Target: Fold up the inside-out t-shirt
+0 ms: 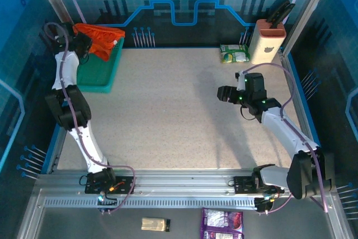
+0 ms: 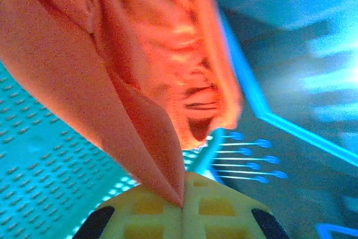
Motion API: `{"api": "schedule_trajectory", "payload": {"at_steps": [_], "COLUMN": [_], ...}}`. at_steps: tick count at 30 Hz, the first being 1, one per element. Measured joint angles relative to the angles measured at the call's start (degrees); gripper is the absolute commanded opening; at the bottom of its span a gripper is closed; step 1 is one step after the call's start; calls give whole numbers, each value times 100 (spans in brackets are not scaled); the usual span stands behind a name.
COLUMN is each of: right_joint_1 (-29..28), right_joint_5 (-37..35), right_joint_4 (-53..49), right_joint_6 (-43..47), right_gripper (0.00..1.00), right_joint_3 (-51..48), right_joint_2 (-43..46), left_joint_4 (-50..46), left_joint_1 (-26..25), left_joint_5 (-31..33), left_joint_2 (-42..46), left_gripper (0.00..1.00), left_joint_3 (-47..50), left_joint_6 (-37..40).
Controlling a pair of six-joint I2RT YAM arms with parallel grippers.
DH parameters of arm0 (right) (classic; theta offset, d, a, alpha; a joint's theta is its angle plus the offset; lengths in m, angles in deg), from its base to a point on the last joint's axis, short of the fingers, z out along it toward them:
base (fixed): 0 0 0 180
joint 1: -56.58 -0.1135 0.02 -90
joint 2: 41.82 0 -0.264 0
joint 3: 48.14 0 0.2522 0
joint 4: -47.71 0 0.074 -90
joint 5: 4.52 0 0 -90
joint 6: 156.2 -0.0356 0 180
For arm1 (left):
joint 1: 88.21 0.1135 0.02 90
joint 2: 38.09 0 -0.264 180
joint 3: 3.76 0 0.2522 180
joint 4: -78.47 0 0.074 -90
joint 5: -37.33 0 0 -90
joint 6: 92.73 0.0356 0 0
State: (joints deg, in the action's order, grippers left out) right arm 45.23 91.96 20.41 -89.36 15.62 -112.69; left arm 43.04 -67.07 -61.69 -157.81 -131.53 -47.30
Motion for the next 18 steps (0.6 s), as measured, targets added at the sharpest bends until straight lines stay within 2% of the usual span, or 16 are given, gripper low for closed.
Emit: {"api": "schedule_trajectory", "payload": {"at_steps": [4,10,14,18], "right_joint_1": [-20,-39,-39,-39], "right_joint_5": [-4,-48,-186,-382], "right_joint_4": [-31,-229,-396,-525], "right_joint_6": [0,24,50,68], "right_gripper": [79,80,80,81], "right_joint_3": [57,101,111,111], "right_joint_2": [192,592,1001,1427], "left_joint_4": [721,1458,1279,813], "left_joint_1": [-28,-361,-951,-1873], "left_joint_5": [-551,-1266,-1665,-2024], "left_joint_2": [608,1255,1425,1550], "left_gripper": [0,0,0,0], "left_joint_3": [474,411,-557,-1510], "left_joint_6": [-33,2,376,935]}}
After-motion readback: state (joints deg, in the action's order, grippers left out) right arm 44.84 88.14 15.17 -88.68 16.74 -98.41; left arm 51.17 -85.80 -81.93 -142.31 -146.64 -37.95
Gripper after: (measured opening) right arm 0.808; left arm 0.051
